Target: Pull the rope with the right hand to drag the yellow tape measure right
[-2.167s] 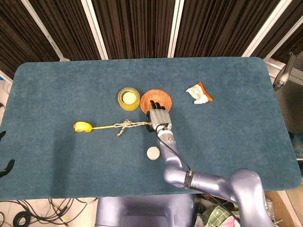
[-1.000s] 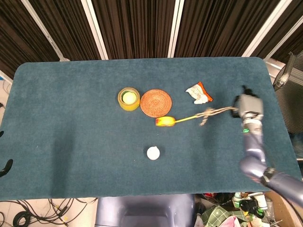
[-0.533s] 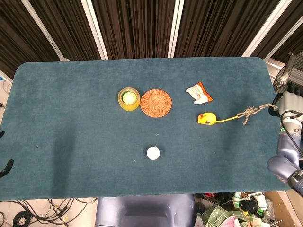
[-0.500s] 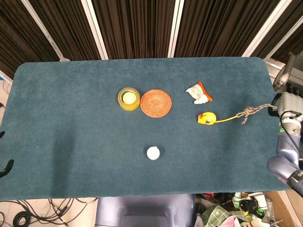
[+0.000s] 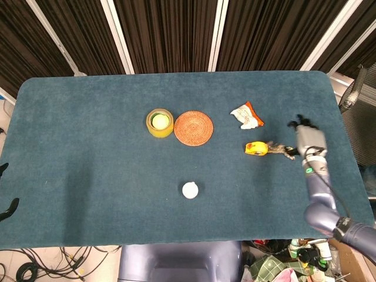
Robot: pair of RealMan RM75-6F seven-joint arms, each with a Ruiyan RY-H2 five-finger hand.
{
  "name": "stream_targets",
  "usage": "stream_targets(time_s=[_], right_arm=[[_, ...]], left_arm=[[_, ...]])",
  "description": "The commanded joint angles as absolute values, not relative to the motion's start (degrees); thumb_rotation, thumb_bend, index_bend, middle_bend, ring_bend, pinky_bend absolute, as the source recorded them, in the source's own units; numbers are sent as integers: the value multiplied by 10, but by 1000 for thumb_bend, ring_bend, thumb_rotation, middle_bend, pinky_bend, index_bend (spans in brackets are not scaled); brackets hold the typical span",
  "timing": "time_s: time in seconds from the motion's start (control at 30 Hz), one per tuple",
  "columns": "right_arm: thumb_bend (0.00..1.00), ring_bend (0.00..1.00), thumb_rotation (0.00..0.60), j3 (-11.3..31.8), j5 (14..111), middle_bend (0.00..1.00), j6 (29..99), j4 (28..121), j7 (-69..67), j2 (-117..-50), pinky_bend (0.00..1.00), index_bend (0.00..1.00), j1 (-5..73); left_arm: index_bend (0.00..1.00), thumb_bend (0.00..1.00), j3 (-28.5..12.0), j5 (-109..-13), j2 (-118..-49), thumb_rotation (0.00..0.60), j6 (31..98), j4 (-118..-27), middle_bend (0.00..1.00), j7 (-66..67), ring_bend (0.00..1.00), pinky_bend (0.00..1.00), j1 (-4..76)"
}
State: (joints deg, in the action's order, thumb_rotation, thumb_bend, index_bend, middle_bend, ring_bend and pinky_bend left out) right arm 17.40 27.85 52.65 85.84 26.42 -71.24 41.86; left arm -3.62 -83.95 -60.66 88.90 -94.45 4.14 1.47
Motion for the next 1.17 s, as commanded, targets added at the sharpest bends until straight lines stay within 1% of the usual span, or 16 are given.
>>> stream_targets(time_s=[0.03,0.17,0.23,0.37,0.43,0.5,0.57,0.7,0.77,0.87,1.17], right_arm=[[75,8,600,165,279,0,548,921,272,-706,140,5,418],[63,10,600,162,288,0,562,993,245,-670,140,0,393],[62,13,600,160,313,0,576,1021,224,-652,140,0,373],[62,14,600,129,416,0,626,1087,167,-609,140,0,301],[62,14,600,97,498,0,669,1108,133,-593,140,0,249],[62,14,600,54,591,0,725,1108,107,-587,140,0,195],[62,15,600,23,659,0,775,1094,83,-593,140,0,153],[62,16,600,-22,785,0,884,1033,38,-630,140,0,83],[62,16,600,-41,832,0,915,991,30,-656,140,0,62],[61,15,600,-60,873,0,913,945,62,-676,140,0,54],[62,15,600,-58,890,0,903,946,59,-674,140,0,47]], left_arm=[[105,305,-37,-838,-606,600,888,-945,0,38,0,0,15],[105,306,-38,-837,-605,600,888,-945,0,38,0,0,15],[105,306,-37,-838,-605,600,889,-945,0,39,0,0,15],[105,306,-38,-839,-606,600,892,-946,0,40,0,0,14],[105,305,-38,-838,-606,600,894,-946,0,40,0,0,13],[105,306,-38,-839,-606,600,896,-947,0,39,0,0,12],[105,305,-38,-841,-606,600,899,-948,0,38,0,0,12],[105,306,-36,-842,-606,600,896,-948,0,34,0,0,12],[105,306,-33,-848,-606,600,893,-951,0,34,0,0,13],[105,306,-28,-857,-604,600,892,-963,0,20,0,0,13],[108,306,-24,-869,-599,600,896,-961,0,14,0,0,12]])
